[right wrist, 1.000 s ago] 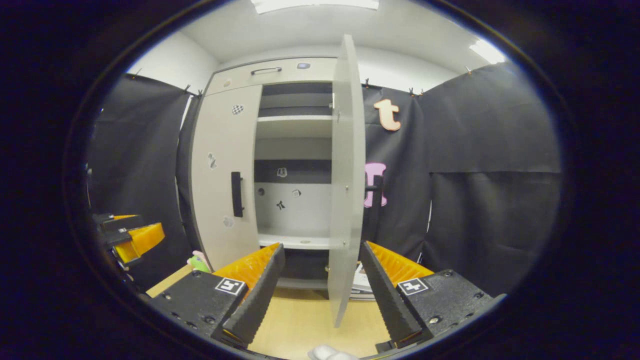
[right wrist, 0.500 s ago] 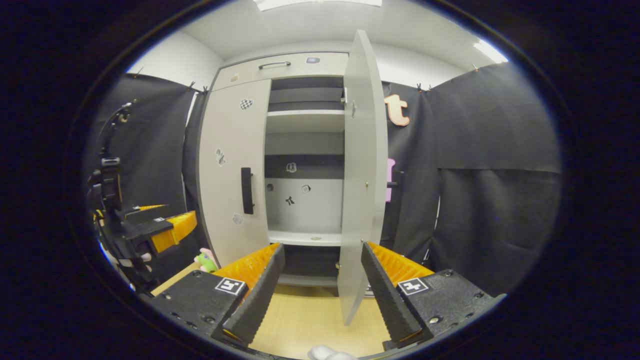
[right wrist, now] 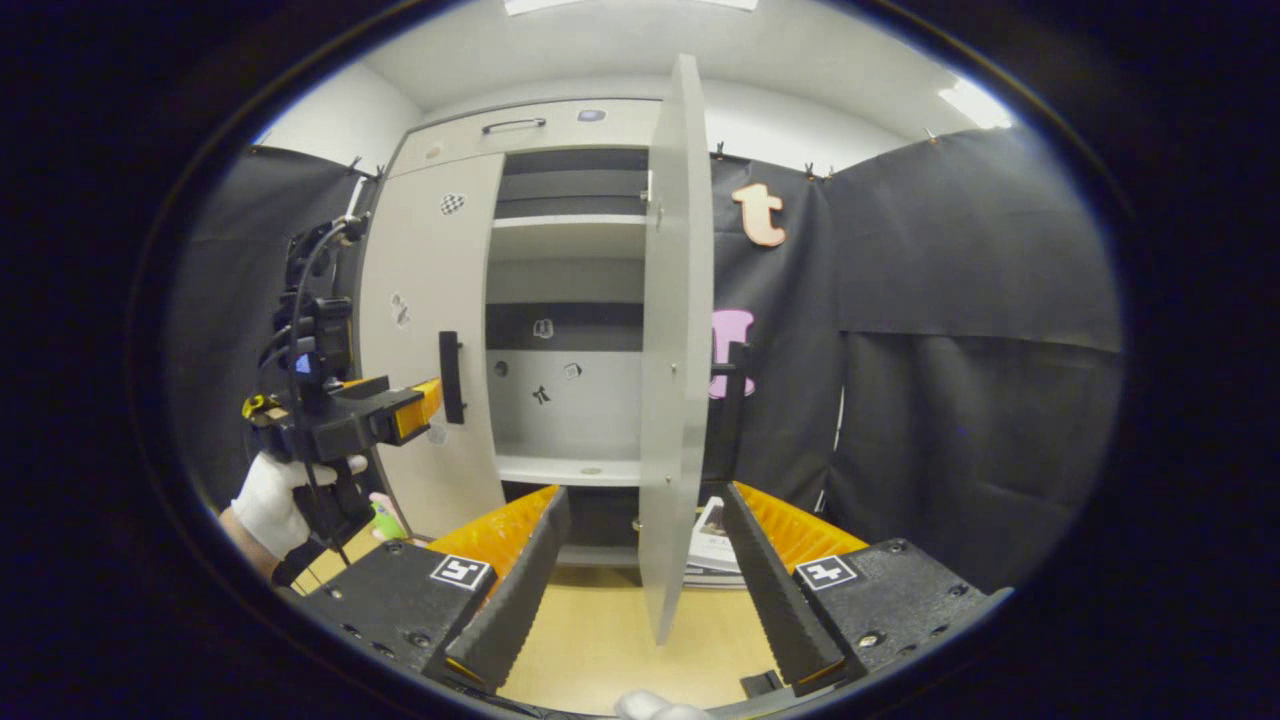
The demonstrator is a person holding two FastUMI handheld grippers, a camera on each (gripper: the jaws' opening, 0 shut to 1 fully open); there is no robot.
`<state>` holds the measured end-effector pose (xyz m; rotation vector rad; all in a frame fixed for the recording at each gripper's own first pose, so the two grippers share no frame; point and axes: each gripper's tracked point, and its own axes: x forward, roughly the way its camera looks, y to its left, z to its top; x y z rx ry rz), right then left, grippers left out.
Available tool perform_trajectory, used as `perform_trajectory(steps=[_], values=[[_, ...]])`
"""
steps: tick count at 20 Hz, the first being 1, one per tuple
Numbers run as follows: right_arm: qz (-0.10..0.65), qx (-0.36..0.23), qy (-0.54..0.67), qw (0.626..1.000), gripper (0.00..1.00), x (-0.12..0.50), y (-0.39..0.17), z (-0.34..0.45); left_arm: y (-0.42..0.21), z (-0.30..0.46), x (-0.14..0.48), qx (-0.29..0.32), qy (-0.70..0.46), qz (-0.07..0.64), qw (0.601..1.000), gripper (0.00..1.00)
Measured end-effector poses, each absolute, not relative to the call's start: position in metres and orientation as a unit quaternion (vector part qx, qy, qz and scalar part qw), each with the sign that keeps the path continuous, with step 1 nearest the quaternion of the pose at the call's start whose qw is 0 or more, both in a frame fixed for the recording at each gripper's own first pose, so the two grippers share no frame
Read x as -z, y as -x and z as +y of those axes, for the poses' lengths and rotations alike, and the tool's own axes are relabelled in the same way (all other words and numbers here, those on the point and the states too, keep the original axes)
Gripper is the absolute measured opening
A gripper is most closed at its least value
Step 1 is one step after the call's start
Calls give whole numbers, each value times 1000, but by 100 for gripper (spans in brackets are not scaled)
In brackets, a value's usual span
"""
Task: Open the right door of the double-door shoe cabinet with the right hand, and open the left door with the left hand.
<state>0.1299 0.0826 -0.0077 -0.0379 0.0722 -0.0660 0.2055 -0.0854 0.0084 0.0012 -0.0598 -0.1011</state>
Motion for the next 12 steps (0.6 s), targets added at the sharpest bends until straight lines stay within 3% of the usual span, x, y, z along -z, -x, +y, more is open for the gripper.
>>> perform_trajectory(steps=[10,11,12], values=[[46,78,13,996,96,17,-126,54,-274,-95,-3,36,-2,-31,999,94],[45,81,17,996,96,16,-126,52,-276,-93,-3,31,-3,-30,999,92],[43,83,20,995,96,16,-126,50,-279,-93,-2,31,-4,-30,999,75]])
